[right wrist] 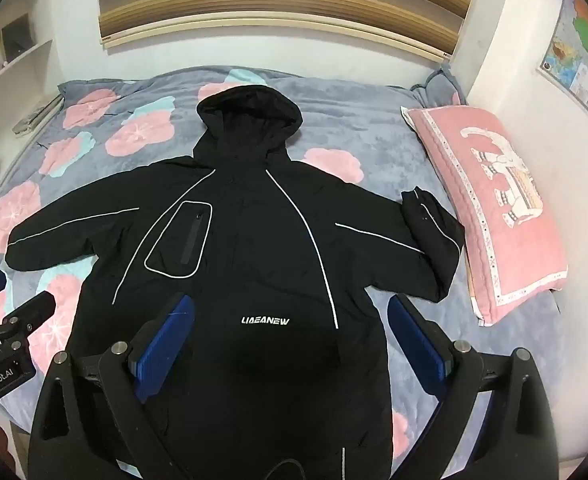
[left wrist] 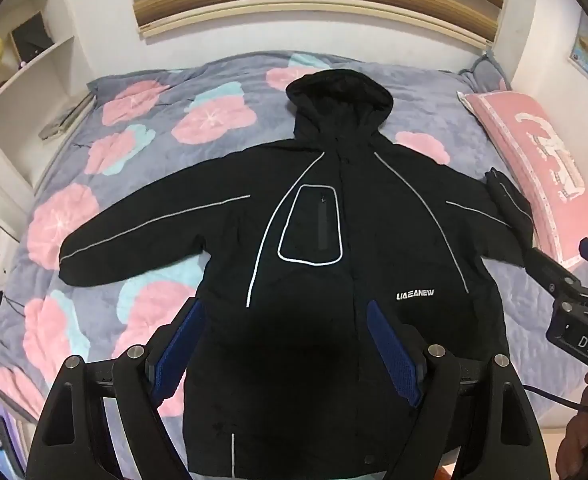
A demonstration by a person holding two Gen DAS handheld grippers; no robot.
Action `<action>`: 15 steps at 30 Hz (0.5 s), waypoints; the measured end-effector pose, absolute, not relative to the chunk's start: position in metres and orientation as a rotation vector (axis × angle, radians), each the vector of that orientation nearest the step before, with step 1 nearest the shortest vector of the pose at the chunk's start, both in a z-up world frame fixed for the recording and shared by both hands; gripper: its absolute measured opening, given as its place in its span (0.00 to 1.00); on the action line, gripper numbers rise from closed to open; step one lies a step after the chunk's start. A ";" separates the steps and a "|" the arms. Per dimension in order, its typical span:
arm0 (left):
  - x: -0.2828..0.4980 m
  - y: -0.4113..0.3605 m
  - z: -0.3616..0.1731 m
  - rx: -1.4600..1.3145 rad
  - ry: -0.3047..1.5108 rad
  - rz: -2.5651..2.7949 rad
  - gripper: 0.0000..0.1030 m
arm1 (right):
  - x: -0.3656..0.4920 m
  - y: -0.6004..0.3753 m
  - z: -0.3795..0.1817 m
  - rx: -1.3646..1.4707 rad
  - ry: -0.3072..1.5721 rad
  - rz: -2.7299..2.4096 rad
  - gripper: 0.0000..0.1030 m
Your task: Fold large clothes
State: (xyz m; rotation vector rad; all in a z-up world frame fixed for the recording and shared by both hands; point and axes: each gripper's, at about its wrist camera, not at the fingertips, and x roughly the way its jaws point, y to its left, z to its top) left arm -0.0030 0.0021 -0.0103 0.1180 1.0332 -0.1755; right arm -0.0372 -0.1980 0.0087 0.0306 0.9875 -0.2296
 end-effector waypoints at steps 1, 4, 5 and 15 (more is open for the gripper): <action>-0.004 0.002 -0.009 0.116 1.028 -0.179 0.81 | -0.039 -0.199 0.008 0.033 0.989 -0.228 0.95; -0.004 -0.005 -0.010 0.135 1.051 -0.218 0.81 | -0.043 -0.202 0.006 0.036 0.994 -0.225 0.95; -0.005 -0.011 -0.011 0.144 1.067 -0.239 0.81 | -0.040 -0.201 0.007 0.034 1.000 -0.226 0.95; -0.012 -0.025 -0.014 0.142 1.062 -0.310 0.81 | -0.040 -0.203 0.004 0.056 1.019 -0.226 0.95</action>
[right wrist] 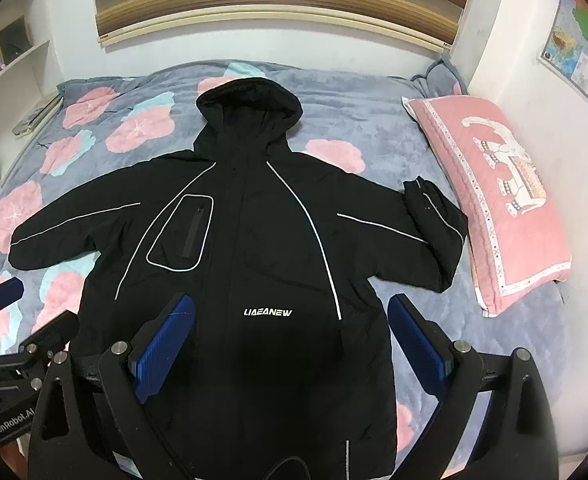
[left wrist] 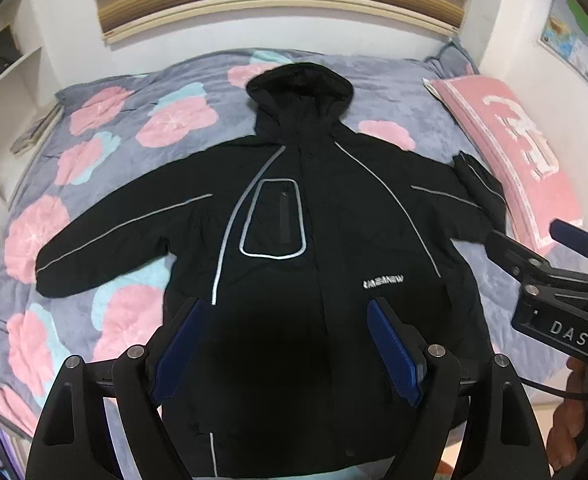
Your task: Fold large clothes
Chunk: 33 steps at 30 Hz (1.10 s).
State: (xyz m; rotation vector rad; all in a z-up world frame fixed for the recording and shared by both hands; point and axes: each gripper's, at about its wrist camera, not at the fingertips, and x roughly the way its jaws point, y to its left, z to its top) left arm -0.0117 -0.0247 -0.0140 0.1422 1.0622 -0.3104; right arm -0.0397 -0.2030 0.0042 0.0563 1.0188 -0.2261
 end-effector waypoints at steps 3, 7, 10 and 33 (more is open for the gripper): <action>-0.013 -0.026 -0.017 0.136 1.074 -0.318 0.81 | -0.039 -0.202 0.002 0.056 1.023 -0.222 0.95; -0.010 -0.023 -0.019 0.165 1.081 -0.270 0.81 | -0.039 -0.201 0.001 0.055 1.022 -0.224 0.95; -0.008 -0.021 -0.023 0.202 1.084 -0.232 0.81 | -0.038 -0.201 0.000 0.063 1.026 -0.221 0.95; 0.003 -0.015 -0.025 0.214 1.054 -0.196 0.81 | -0.033 -0.211 -0.008 0.109 1.040 -0.235 0.95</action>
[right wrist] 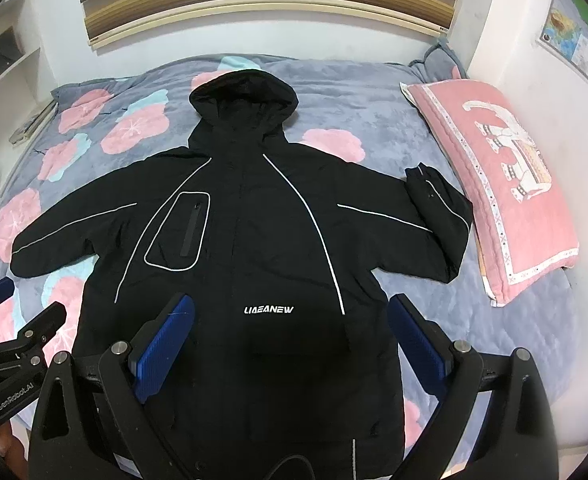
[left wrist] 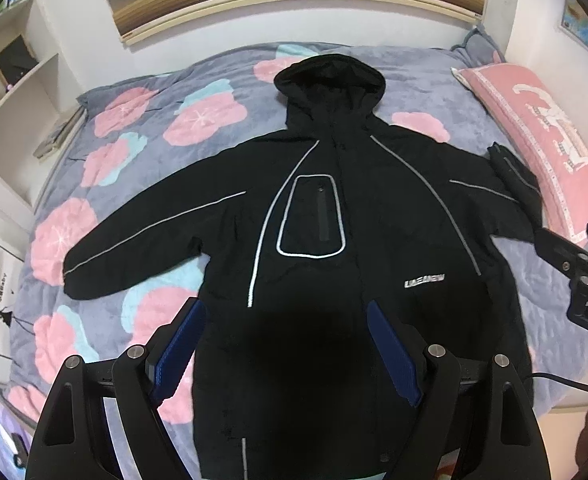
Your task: Fold large clothes
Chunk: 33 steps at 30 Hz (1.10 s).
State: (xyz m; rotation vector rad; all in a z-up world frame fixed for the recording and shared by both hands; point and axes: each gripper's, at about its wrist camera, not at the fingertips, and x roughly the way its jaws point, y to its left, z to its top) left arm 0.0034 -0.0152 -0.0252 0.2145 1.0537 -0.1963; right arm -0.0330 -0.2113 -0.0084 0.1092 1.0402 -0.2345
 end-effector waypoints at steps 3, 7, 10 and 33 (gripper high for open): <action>0.004 -0.018 -0.022 0.202 1.040 -0.221 0.81 | -0.032 -0.214 -0.007 0.120 1.035 -0.232 0.95; 0.001 -0.025 -0.012 0.207 0.980 -0.244 0.81 | -0.030 -0.218 -0.005 0.129 1.028 -0.233 0.95; 0.002 -0.028 -0.003 0.186 0.955 -0.277 0.81 | -0.027 -0.220 -0.003 0.136 1.018 -0.235 0.95; 0.094 -0.073 -0.030 0.171 1.006 -0.353 0.81 | 0.050 -0.268 -0.021 0.140 1.014 -0.314 0.95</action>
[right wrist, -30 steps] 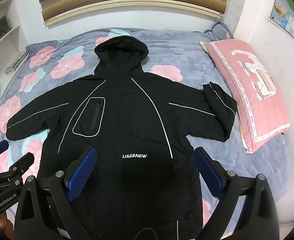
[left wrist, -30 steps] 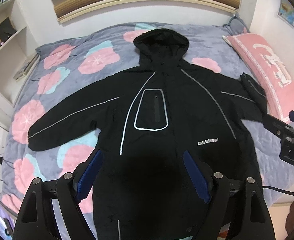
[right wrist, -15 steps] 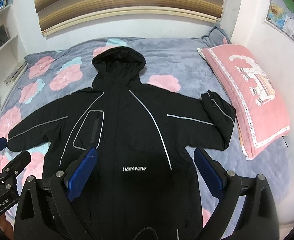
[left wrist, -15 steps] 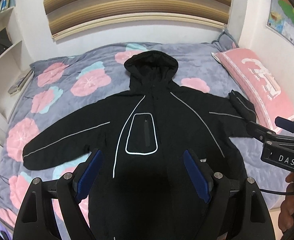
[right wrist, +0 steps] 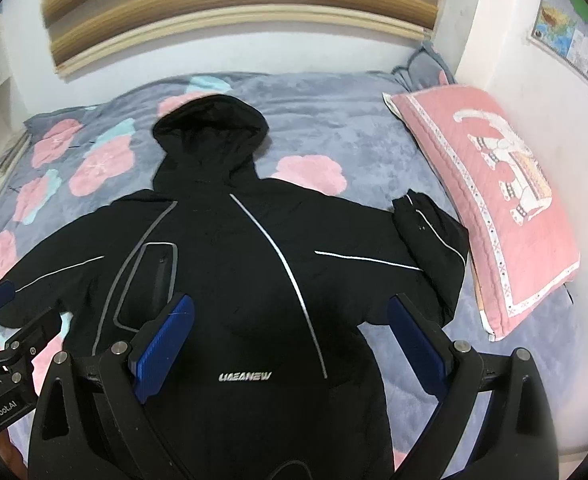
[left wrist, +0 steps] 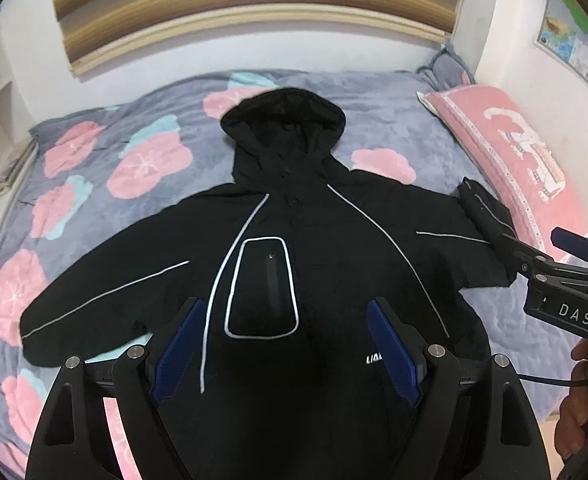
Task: Fold large clothes
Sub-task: 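Grasp the black jacket's sleeve cuff with the right tool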
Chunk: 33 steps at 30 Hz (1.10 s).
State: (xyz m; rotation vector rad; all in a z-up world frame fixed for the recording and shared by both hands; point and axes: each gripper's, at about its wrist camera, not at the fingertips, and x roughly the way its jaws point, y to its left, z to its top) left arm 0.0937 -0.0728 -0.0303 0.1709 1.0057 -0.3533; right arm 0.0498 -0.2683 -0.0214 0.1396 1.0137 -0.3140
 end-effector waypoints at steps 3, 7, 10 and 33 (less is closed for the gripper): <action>0.119 -0.085 -0.048 0.161 1.042 -0.372 0.81 | 0.068 -0.286 -0.041 0.145 1.049 -0.330 0.95; 0.147 -0.099 -0.074 0.149 1.090 -0.398 0.81 | 0.087 -0.320 -0.072 0.198 1.081 -0.346 0.94; 0.167 -0.113 -0.097 0.171 1.133 -0.408 0.81 | 0.088 -0.360 -0.095 0.262 1.054 -0.415 0.92; 0.203 -0.191 -0.157 0.355 1.184 -0.493 0.81 | 0.214 -0.552 -0.274 0.320 1.227 -0.709 0.44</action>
